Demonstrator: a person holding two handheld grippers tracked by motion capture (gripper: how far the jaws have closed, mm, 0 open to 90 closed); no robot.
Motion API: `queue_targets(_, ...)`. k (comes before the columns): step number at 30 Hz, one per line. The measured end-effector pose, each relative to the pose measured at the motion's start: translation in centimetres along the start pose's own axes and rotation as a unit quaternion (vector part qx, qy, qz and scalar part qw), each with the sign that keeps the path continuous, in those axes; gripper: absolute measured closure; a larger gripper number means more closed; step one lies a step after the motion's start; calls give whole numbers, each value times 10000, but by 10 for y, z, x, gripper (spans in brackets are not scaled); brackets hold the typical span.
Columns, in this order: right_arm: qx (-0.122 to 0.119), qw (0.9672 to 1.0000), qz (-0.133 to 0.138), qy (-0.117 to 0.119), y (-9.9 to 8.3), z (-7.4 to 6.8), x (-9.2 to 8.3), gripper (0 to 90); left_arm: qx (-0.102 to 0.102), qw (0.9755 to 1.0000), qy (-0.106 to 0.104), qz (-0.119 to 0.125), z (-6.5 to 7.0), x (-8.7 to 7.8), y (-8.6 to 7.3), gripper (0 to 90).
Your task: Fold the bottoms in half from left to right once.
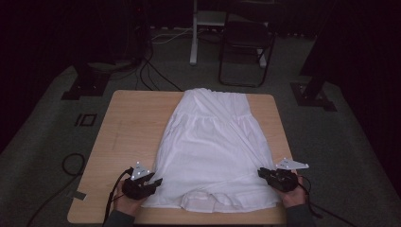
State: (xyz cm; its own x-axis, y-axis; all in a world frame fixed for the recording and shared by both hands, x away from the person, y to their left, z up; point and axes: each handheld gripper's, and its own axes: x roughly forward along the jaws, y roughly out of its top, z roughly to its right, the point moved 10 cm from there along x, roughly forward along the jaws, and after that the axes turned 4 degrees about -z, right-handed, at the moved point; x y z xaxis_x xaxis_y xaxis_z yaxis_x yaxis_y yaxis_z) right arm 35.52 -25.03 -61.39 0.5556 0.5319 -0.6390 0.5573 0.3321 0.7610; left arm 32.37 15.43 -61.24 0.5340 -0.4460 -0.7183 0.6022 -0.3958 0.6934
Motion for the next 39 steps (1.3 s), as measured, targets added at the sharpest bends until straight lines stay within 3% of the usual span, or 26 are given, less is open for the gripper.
queue_targets(6, -179, 9994, 285, 111, -10, -10, -36, 886, 27, 10000, -22, -37, 5, 0, -3, 570)
queue_targets(11, -114, 9986, 482, 174, -42, -13, -73, 886, 30, 9999, -51, -115, 7, 2, -7, 564)
queue_targets(13, -66, 9989, 442, 157, -59, -11, -82, 884, 32, 9999, -66, -128, 7, 3, -7, 561)
queue_targets(17, 252, 9982, 543, 15, -72, 2, -93, 702, 37, 9999, -92, -42, 7, -1, -1, 544)
queue_targets(21, 345, 9954, 890, -83, -52, 11, -98, 618, -19, 9999, -64, 146, -1, -9, 10, 526)
queue_targets(25, 243, 9961, 835, -143, -24, 16, -78, 603, 81, 9994, 186, 292, -21, -6, 33, 486)
queue_targets(30, 157, 9979, 586, -248, 12, 21, -33, 556, -153, 9979, 444, 439, -61, 12, 73, 458)
queue_targets(35, 22, 9987, 367, -352, 45, 27, 13, 504, -407, 9970, 529, 379, -92, 43, 106, 436)
queue_targets(37, -14, 9985, 269, -472, 57, 32, 30, 477, -483, 9971, 511, 301, -99, 57, 115, 432)
queue_targets(38, -14, 9985, 269, -472, 57, 32, 30, 477, -483, 9971, 511, 301, -99, 57, 115, 425)
queue_targets(39, -24, 9983, 204, -537, 63, 35, 38, 470, -540, 9973, 450, 198, -103, 71, 120, 425)
